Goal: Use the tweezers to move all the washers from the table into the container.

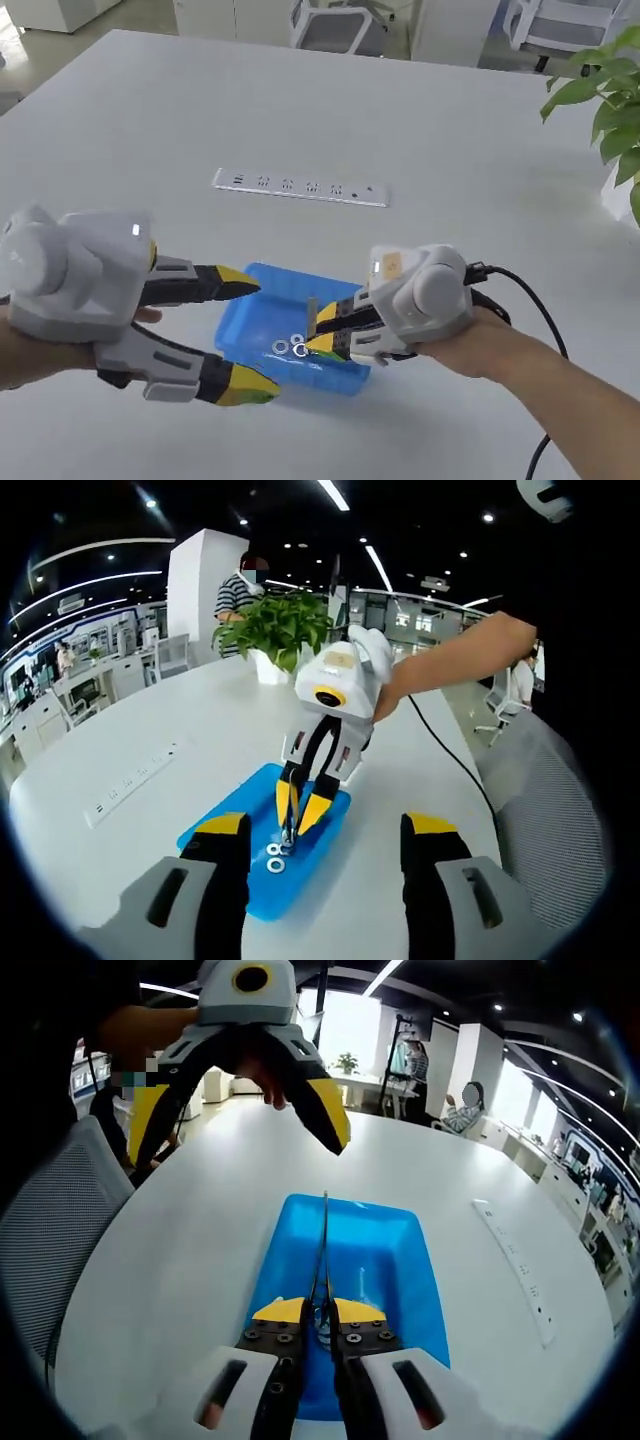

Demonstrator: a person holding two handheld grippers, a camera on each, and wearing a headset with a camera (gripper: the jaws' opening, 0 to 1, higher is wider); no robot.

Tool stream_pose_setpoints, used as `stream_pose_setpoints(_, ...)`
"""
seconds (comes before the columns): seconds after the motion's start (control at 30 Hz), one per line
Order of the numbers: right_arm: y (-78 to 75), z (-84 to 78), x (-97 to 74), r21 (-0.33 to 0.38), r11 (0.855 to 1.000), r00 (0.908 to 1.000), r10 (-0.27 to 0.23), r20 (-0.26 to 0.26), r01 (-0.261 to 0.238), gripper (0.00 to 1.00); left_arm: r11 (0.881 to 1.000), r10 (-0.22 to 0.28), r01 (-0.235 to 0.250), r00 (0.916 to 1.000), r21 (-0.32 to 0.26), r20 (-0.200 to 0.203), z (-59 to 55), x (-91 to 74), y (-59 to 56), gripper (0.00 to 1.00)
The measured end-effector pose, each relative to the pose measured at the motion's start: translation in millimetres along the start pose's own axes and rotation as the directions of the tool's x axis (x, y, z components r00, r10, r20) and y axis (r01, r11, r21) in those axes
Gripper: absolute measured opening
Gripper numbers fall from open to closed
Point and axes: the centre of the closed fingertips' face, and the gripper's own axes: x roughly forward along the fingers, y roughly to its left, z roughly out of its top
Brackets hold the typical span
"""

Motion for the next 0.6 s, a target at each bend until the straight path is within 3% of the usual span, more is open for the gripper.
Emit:
stream_pose_setpoints(0.17,0.3,0.1,0.0,0.003,1.0,1.0,-0.001,0.003,0.001,0.1,0.999,0.004,-0.004,1.0,0.04,-0.005,5.7,10.2,10.7,0.51)
stream_pose_setpoints(0.4,0.5,-0.3,0.7,-0.005,1.0,1.0,0.003,0.0,-0.003,0.1,0.996,0.009,-0.006,0.9992,0.09,-0.038,2.9,23.4,21.9,0.28)
stream_pose_setpoints(0.6,1.1,-0.4,1.8,-0.014,1.0,1.0,0.006,-0.005,-0.006,0.1,0.994,-0.01,0.014,0.9989,0.106,-0.045,3.8,34.1,24.1,0.21)
